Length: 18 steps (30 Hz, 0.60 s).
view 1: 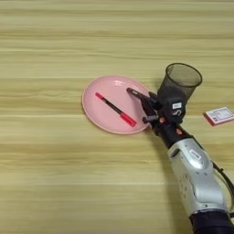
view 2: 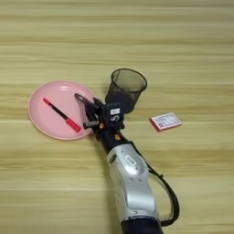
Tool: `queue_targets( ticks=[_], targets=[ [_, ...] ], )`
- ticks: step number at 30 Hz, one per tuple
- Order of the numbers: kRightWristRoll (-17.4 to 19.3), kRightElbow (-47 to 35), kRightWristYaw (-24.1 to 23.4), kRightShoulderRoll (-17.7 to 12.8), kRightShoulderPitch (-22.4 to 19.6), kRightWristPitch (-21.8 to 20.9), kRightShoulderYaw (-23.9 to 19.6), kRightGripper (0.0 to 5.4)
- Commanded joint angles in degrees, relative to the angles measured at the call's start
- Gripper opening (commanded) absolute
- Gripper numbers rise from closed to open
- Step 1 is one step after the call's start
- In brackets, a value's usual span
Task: Move the objects on the table
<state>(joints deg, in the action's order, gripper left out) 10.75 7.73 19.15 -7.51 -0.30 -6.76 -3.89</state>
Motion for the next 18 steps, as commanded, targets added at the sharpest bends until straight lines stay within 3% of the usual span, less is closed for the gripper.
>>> queue_targets(
  ticks=[1, 18],
  targets=[
    [-0.62, -1.33, -0.33, -0.67, -2.01, 0.15, 0.15, 1.04],
    [-1.6, -0.18, -0.18, -0.92, -2.11, 0.36, 0.89, 1.04]
  ],
)
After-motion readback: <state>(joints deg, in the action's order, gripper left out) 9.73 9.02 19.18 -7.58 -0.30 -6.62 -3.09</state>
